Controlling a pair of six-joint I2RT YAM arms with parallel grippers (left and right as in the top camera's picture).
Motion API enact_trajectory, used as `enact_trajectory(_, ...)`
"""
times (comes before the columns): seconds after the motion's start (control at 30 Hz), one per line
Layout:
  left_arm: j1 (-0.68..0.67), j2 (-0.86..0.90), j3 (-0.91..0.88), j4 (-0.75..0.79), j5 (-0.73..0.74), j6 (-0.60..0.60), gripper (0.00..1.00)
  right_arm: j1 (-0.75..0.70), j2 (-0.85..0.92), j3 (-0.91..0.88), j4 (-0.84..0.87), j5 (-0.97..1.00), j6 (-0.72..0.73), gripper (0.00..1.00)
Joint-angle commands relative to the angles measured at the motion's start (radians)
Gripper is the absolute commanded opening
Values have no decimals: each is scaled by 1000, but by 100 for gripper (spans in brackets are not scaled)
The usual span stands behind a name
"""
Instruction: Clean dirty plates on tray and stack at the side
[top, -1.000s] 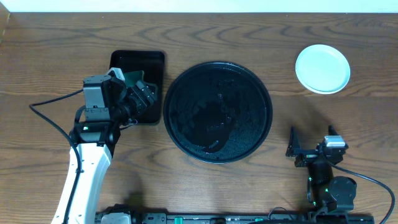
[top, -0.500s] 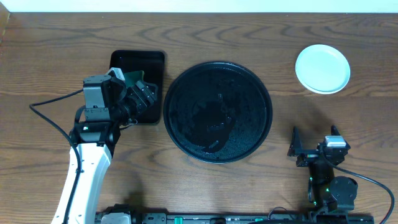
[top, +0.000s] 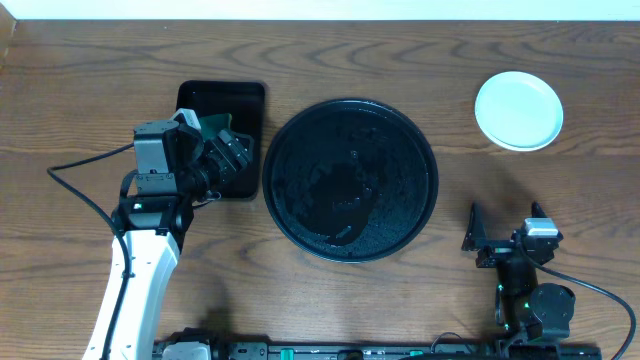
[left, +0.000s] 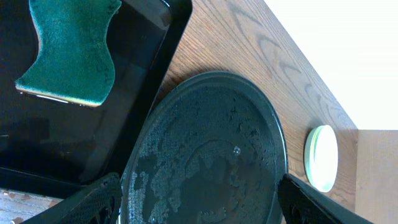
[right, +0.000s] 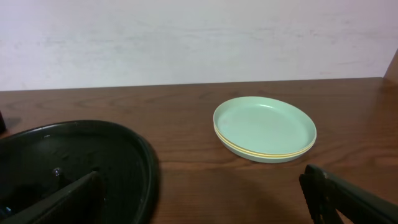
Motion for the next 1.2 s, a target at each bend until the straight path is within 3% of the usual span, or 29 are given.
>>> enact_trajectory(0.0, 2, -3, -6, -3, 13, 0, 81, -13, -7, -2, -4, -2, 14, 99)
enact_trajectory(0.63, 2, -3, -6, -4, 13, 0, 81, -13, -7, -2, -4, -1, 14, 99)
enact_trajectory(0.9, 3, -3, -6, -117, -76, 31, 81, -13, -7, -2, -4, -2, 14, 99)
enact_trajectory(1.17, -40, -18, -17, -175, -74, 383, 81, -13, -7, -2, -4, -1, 14, 99)
